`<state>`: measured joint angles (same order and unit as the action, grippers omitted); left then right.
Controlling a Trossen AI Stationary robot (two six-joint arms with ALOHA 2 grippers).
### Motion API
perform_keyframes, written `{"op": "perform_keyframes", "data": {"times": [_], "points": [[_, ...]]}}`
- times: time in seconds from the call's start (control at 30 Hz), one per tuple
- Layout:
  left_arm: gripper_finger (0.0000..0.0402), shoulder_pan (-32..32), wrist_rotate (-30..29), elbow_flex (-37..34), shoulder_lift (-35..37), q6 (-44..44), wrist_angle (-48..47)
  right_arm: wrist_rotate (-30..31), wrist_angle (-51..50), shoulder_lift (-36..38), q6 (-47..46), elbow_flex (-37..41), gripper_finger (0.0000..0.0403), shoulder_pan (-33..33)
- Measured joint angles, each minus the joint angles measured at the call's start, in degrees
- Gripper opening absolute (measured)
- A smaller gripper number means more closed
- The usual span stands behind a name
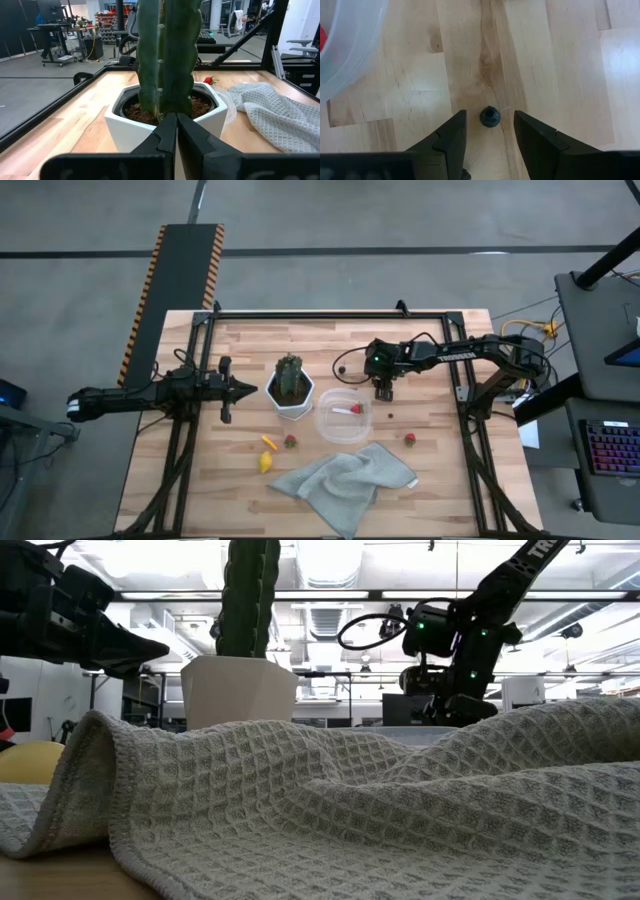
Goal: Pick and placing Produce into tupperware
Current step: Put the top blueberry into the transparent bin
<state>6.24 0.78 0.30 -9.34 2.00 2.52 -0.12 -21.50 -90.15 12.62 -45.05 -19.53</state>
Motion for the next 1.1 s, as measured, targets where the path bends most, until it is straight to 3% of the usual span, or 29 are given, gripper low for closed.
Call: {"op": "perform_keyframes", "data": {"times": [1.1], "points": [[0.0000,0.02,-0.90,0.00,0.00,0.13,0.00,-0.09,3.85,-3.21,-0.70,1.46,0.0148,0.00]]}}
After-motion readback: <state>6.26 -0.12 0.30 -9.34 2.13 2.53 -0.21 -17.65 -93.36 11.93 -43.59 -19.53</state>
